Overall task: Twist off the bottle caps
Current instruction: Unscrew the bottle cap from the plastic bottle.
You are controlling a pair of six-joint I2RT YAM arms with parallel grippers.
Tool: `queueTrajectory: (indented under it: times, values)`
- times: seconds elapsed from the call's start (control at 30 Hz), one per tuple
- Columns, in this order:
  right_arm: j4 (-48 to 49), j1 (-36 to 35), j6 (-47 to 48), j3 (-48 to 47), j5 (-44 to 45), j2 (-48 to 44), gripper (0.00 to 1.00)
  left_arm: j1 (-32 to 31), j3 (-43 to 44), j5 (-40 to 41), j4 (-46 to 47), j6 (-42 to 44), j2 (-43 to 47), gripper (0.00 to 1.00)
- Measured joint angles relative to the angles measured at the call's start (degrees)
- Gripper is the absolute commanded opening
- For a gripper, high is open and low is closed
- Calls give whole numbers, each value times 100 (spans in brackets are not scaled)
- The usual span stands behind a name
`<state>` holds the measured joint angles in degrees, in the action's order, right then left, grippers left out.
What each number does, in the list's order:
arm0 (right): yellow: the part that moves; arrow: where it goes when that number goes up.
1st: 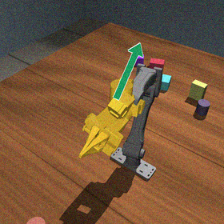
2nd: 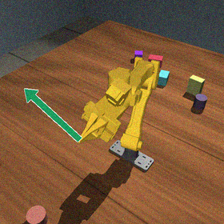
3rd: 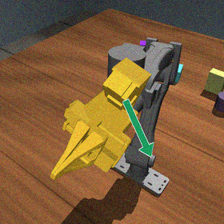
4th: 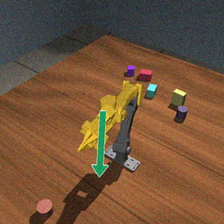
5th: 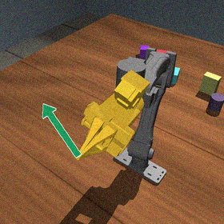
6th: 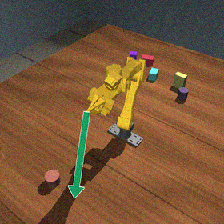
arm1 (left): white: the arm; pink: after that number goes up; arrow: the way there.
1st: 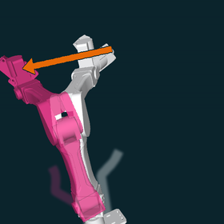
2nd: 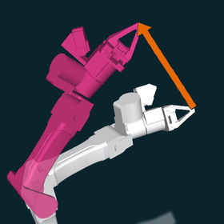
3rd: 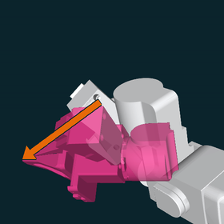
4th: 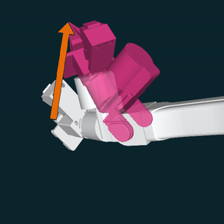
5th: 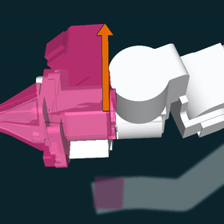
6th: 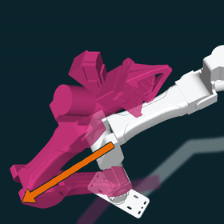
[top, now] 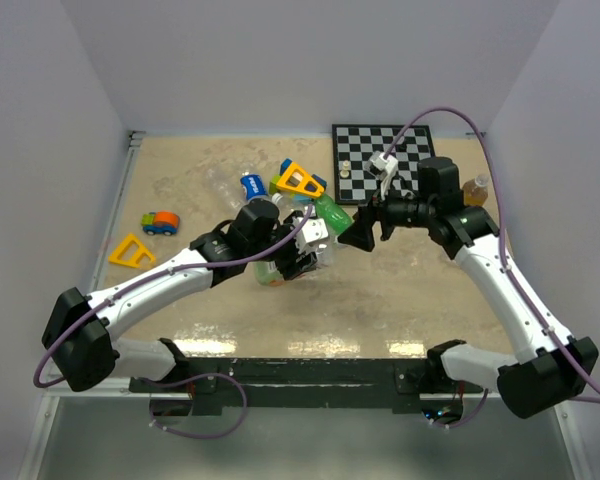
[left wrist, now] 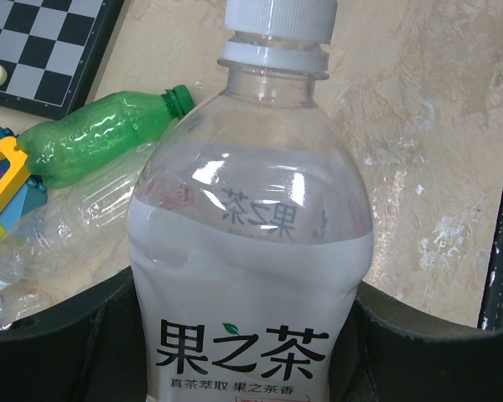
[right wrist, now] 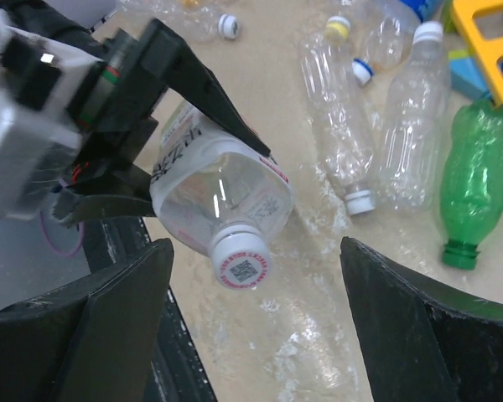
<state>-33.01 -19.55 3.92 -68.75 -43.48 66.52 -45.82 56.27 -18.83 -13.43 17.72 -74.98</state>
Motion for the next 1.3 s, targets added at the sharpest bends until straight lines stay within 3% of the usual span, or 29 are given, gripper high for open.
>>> queueTrajectory:
  times: [0.2, 0.73, 0.97, 1.03, 1.13, 1.2, 1.3]
  values:
    - [9, 0, -179, 243, 2, 278, 81, 0, 0, 0, 0, 0, 0, 2]
    - [-448, -17, 260, 256, -481, 608, 38, 4, -2, 94, -96, -4, 0, 2]
    - [-555, -20, 492, 254, -610, 608, 25, 4, 0, 101, -105, -2, 0, 2]
    - [-564, -20, 568, 254, -623, 608, 29, 4, 0, 101, -107, -2, 0, 2]
    - [-599, -20, 680, 238, -669, 608, 49, 4, 0, 87, -103, -2, 0, 2]
    - [-645, -20, 750, 214, -688, 608, 57, 4, 0, 83, -103, -2, 0, 2]
    - [-691, -20, 804, 133, -704, 625, 62, 4, 0, 81, -103, -2, 0, 2]
